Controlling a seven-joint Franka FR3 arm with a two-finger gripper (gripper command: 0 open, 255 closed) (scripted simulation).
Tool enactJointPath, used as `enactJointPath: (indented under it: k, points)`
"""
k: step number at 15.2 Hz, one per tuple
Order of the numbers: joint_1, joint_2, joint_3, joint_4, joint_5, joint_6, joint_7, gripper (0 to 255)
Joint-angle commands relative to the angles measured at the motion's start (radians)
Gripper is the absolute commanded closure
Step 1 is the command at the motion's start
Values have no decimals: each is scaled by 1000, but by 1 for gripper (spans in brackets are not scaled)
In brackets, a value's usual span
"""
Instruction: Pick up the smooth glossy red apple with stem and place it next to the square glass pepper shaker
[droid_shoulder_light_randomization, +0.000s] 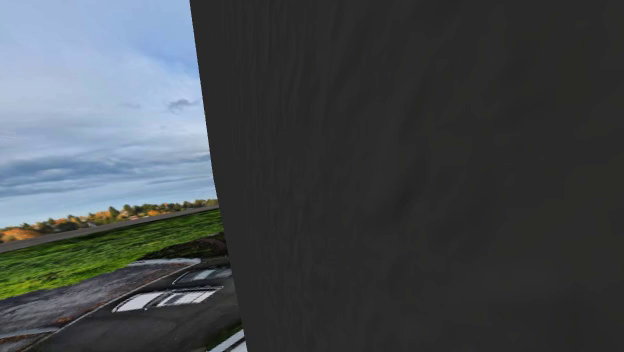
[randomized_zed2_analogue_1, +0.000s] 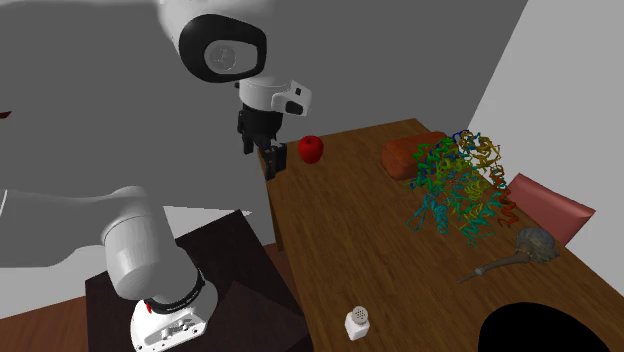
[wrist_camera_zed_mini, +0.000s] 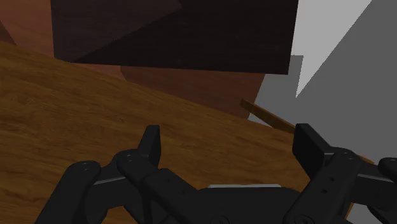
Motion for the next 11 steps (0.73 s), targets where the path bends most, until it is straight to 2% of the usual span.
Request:
enactJointPath:
  k: [1, 11]
  points:
    - [0, 0, 0, 0, 0, 0, 0, 0]
    - [58, 242, 176, 38, 54, 307, 153, 0]
